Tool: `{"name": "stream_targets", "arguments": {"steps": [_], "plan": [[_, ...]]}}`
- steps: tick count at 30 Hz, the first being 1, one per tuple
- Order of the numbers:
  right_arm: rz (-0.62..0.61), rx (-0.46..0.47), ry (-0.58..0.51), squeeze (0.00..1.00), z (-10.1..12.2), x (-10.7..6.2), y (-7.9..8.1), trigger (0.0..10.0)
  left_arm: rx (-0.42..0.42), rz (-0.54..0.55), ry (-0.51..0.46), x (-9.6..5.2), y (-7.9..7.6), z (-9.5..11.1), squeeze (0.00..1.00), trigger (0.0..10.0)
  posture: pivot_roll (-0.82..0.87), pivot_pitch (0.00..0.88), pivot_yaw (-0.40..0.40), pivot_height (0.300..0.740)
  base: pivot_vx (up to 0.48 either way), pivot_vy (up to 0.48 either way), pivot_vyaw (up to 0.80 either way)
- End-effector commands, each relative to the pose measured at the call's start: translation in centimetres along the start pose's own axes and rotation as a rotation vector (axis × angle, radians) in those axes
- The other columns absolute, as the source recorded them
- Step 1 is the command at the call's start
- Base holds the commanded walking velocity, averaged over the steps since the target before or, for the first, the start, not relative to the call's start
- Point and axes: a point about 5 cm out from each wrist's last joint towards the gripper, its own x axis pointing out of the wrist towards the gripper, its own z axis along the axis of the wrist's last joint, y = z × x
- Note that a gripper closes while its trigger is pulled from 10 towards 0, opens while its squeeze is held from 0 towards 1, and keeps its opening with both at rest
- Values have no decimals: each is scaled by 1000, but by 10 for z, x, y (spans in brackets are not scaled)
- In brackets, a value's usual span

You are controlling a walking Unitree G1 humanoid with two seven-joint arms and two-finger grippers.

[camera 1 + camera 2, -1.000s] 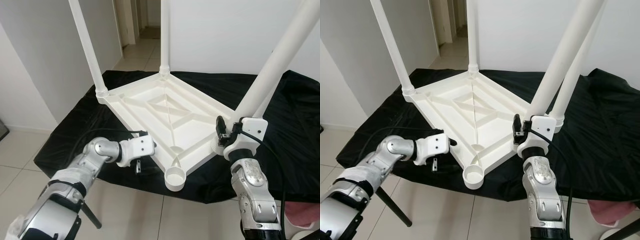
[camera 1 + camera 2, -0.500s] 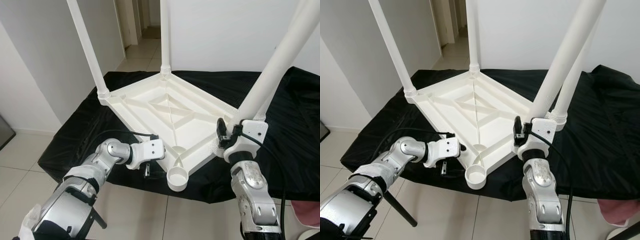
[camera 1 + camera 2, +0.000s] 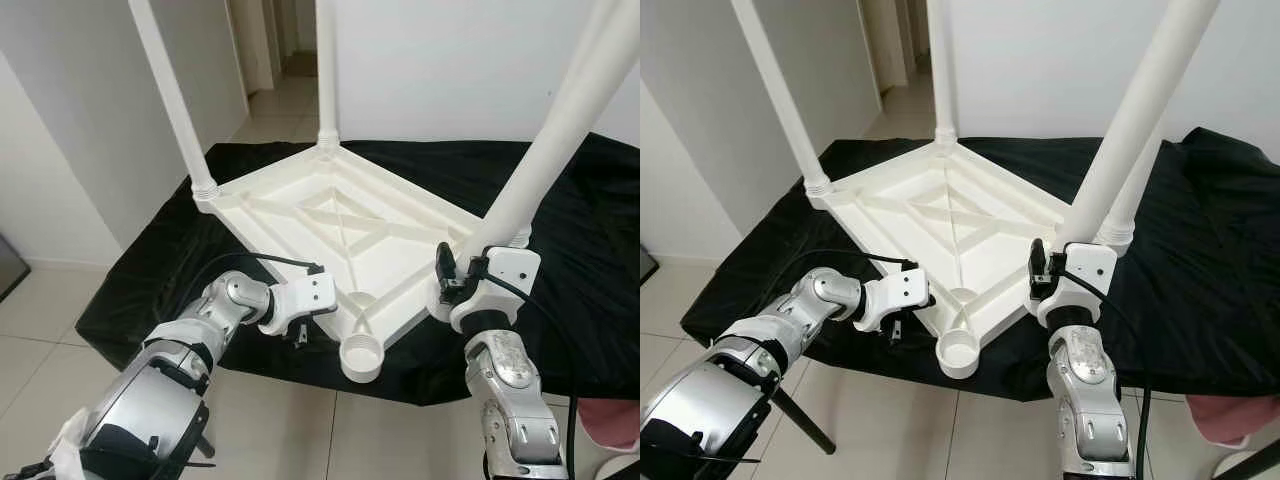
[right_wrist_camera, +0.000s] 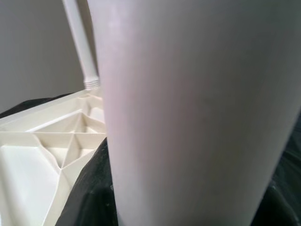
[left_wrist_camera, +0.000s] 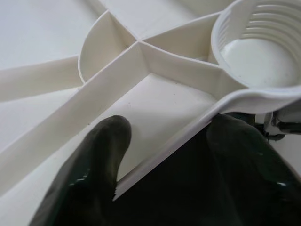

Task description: Building children table

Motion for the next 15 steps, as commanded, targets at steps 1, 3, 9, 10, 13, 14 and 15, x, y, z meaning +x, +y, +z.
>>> {"name": "stream_targets", "arguments": {"steps": [1, 3, 9, 10, 13, 14, 15], "plan": [[19, 1, 7, 0, 0, -2, 4, 10000, -116, -21, 55, -1, -12, -25, 0, 0, -95, 193, 110, 740, 0, 0, 0], [22, 0, 10, 0, 0, -2, 4, 10000, -121, -25, 56, -1, -13, -26, 0, 0, -95, 194, 109, 740, 0, 0, 0], [26, -1, 13, 0, 1, -2, 5, 10000, -141, -26, 54, -1, -15, -30, 0, 0, -97, 200, 102, 740, 0, 0, 0], [26, -1, 14, 0, 1, -2, 5, 10000, -151, -33, 52, -1, -17, -31, 0, 0, -98, 199, 102, 740, 0, 0, 0], [25, -3, 15, 0, 1, -1, 4, 10000, -152, -40, 48, -1, -19, -33, 0, 0, -98, 196, 101, 740, 0, 0, 0], [25, -4, 14, 0, 1, -1, 4, 10000, -155, -52, 43, -1, -21, -34, 0, 0, -99, 193, 101, 740, 0, 0, 0], [23, -4, 13, 0, 1, 0, 3, 10000, -161, -58, 39, -1, -23, -36, 0, 0, -99, 189, 100, 740, 0, 0, 0]]}}
